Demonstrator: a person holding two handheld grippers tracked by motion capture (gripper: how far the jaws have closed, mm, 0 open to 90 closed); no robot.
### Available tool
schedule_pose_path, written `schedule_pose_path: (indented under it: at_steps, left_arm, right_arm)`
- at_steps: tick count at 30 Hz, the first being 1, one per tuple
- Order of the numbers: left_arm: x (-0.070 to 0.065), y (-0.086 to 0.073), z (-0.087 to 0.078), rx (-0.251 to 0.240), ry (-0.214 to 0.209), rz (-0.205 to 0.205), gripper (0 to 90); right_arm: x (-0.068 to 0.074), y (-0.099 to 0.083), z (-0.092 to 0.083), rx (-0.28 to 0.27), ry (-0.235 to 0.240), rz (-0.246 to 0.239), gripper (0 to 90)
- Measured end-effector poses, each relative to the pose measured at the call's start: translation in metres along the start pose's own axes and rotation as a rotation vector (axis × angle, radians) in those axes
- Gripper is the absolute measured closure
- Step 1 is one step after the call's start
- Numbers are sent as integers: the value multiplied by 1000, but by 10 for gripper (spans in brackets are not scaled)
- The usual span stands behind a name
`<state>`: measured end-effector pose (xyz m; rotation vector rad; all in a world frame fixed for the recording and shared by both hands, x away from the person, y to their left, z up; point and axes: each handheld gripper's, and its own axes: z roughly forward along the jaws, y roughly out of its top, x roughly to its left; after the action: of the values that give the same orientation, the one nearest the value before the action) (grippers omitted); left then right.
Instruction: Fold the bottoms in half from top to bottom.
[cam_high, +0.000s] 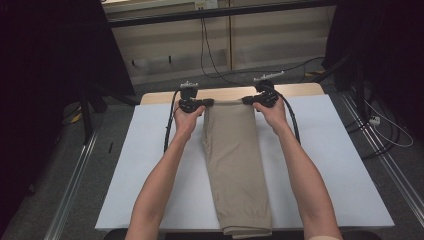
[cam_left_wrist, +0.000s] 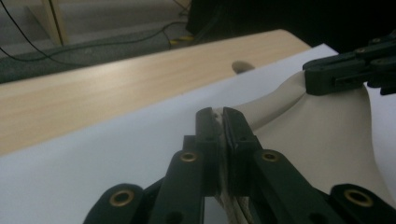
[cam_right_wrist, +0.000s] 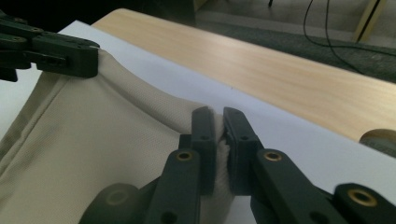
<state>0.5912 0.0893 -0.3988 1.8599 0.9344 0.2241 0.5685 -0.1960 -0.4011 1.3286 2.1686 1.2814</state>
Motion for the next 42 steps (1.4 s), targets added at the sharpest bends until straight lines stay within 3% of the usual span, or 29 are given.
schedule_pose_path:
  at_steps: [4, 8, 11, 15, 19, 23, 32, 38, 42]
  left_arm:
    - [-4, 21, -6, -39, 5, 31, 862]
    - [-10, 43, -14, -76, -2, 35, 862]
    - [-17, 51, -19, -102, -8, 78, 862]
    - [-22, 42, -22, -99, -28, 91, 861]
    - [-36, 28, -32, -85, -35, 120, 861]
    - [-44, 19, -47, -116, -55, 120, 861]
    - [-73, -1, -89, -137, -115, 195, 861]
    - [-92, -18, -110, -130, -168, 251, 861]
    - [-99, -31, -120, -132, -196, 249, 861]
  right_arm:
    - [1, 14, -8, -45, -19, 10, 846]
    - [0, 31, -22, -79, -23, 0, 846]
    - [-2, 41, -35, -131, -12, 7, 847]
    - [-2, 39, -43, -139, 2, 9, 847]
    - [3, 26, -43, -129, 21, -2, 847]
    - [11, 17, -56, -151, 53, -5, 847]
    - [48, -4, -104, -195, 112, -73, 848]
    - [70, -22, -127, -177, 137, -126, 848]
    - [80, -35, -137, -174, 147, -143, 848]
